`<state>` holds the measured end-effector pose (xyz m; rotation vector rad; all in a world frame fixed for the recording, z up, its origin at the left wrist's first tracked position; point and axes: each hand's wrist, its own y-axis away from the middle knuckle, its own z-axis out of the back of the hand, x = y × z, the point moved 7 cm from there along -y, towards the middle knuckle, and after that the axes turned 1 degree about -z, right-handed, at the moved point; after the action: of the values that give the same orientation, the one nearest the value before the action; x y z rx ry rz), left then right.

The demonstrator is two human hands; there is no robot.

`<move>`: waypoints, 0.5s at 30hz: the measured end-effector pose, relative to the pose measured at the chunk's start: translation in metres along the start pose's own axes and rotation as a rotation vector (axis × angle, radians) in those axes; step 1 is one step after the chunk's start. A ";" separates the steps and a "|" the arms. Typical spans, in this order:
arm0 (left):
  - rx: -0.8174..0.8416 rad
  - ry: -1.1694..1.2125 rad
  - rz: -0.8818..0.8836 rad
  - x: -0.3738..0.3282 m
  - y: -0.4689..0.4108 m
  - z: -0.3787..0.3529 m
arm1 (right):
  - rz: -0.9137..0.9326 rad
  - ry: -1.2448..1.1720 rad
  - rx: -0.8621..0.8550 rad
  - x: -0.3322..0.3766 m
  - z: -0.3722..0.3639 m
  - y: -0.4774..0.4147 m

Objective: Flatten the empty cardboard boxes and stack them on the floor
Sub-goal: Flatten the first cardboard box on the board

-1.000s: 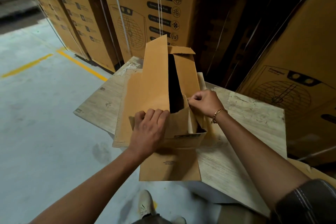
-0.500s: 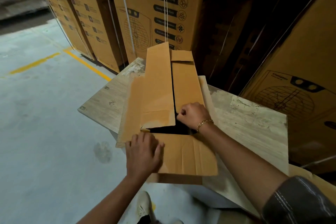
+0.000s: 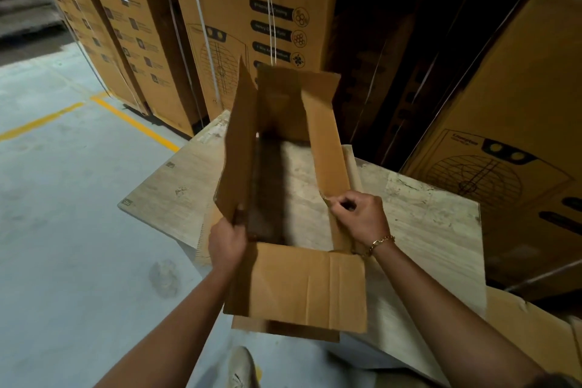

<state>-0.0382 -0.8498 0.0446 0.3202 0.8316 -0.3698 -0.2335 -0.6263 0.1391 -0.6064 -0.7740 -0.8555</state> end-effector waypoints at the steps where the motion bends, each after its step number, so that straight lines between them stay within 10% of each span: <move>1: -0.020 0.040 0.046 0.004 -0.002 0.004 | -0.031 -0.065 -0.042 -0.003 0.008 0.000; 7: -0.114 0.213 0.161 0.014 -0.011 0.049 | -0.202 -0.303 -0.316 -0.047 0.060 -0.002; 15: -0.147 0.226 -0.157 -0.064 0.010 0.102 | -0.399 -0.200 -0.313 -0.102 0.037 0.030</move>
<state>-0.0064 -0.8715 0.1592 0.1610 1.1043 -0.4211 -0.2642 -0.5392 0.0746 -0.8391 -0.9690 -1.3121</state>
